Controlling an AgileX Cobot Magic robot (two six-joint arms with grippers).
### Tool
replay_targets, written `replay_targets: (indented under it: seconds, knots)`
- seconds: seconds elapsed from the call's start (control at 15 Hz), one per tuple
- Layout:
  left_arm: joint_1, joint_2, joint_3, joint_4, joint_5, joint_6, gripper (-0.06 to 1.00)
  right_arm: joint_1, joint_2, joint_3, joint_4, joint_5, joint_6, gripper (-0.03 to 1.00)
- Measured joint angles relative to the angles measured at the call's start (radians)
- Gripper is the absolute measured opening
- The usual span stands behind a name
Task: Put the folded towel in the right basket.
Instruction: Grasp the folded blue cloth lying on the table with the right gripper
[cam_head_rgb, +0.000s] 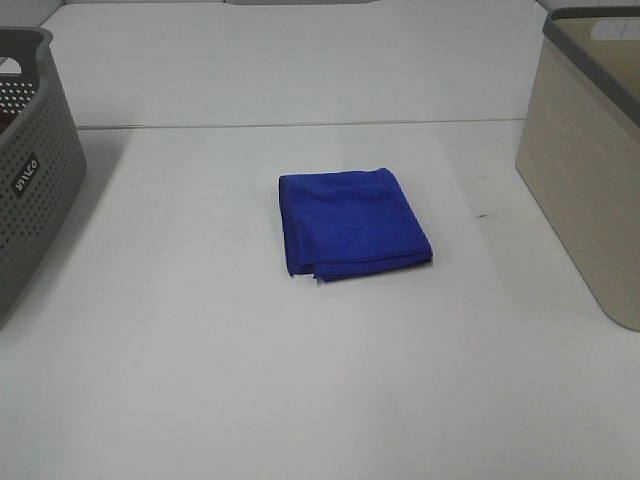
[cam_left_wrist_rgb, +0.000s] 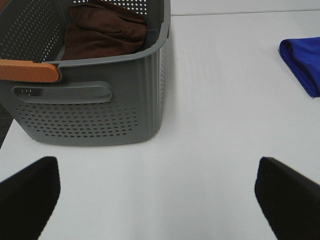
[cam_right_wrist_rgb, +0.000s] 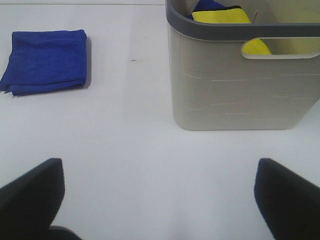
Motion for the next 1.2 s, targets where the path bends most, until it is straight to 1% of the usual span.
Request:
replay_targets:
  seconds: [1.2]
  knots:
    - [0.000, 0.000, 0.000, 0.000, 0.000, 0.000, 0.99, 0.000, 0.000, 0.000, 0.001, 0.000, 0.004, 0.99]
